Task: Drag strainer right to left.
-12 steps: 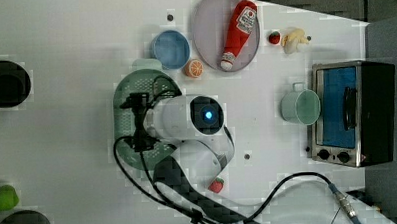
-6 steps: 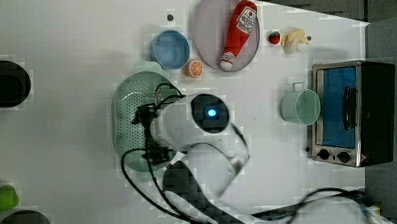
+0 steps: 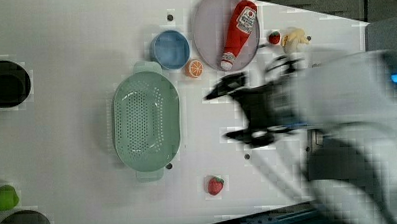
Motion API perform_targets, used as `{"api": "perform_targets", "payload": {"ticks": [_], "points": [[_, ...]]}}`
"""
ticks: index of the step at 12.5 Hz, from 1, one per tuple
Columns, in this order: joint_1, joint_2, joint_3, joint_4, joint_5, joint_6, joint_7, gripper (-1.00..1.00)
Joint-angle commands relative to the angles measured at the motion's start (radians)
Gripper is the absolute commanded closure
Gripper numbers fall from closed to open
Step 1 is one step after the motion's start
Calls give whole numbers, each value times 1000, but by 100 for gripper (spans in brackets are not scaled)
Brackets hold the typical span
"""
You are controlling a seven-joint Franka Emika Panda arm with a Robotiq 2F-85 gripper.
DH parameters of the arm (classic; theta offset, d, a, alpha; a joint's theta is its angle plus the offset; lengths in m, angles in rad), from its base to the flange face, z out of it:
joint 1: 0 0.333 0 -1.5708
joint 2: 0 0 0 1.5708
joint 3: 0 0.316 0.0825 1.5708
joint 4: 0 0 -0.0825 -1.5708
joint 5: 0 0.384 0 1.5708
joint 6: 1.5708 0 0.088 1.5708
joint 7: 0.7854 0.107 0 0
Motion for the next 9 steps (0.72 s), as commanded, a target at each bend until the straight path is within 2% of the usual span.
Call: {"api": "perform_targets", "payload": {"ticks": [1,5,9], "points": [[-70,-196,-168,22,-45,-117,-347,-100],[-101,-335,-346,22,-253,-252,-666,-100],[-112,-406,-451,19,-262,-289,-692,-100]]}}
